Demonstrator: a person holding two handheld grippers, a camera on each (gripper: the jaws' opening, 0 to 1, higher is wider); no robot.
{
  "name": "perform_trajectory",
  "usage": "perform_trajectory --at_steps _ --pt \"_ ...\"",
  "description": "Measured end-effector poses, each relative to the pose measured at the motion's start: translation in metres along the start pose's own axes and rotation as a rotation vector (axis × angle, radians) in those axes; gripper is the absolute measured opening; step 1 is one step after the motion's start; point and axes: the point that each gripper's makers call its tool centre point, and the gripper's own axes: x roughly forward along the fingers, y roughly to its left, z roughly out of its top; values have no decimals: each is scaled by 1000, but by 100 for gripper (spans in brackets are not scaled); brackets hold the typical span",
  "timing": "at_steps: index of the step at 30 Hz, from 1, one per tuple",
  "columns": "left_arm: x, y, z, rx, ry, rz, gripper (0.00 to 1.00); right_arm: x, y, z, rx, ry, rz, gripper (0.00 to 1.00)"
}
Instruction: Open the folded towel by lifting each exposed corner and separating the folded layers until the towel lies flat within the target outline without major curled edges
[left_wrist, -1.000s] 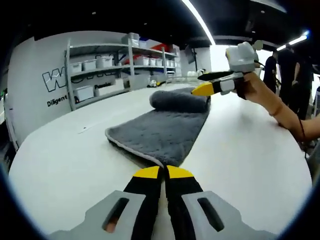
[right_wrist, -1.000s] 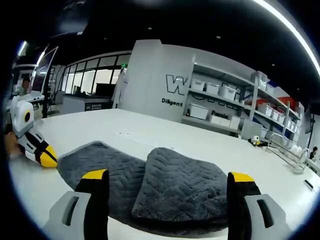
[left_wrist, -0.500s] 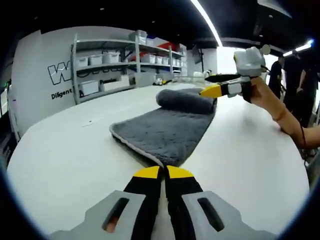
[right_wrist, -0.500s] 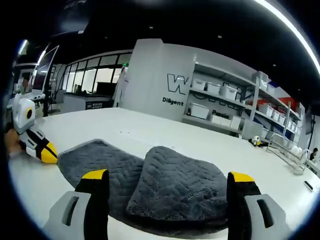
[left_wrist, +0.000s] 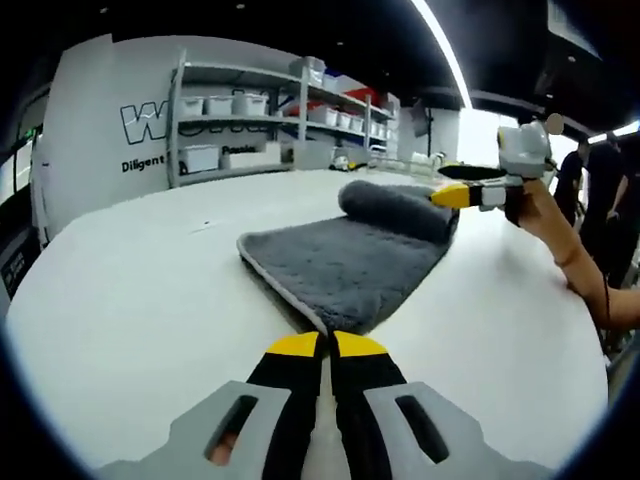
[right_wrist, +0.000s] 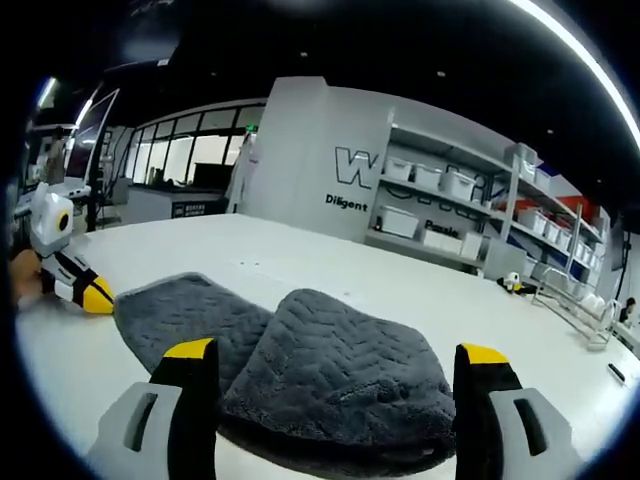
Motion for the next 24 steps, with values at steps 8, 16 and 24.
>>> perform_trajectory --at_steps 8,16,24 --pt "-9 9 0 -34 -8 37 3 -2 0 0 8 -1 1 99" --pt "-19 23 -3 -69 -8 89 3 -2 1 -2 8 8 5 99" --pt "-35 49 -11 -117 5 190 3 -3 -2 -3 19 12 3 99"
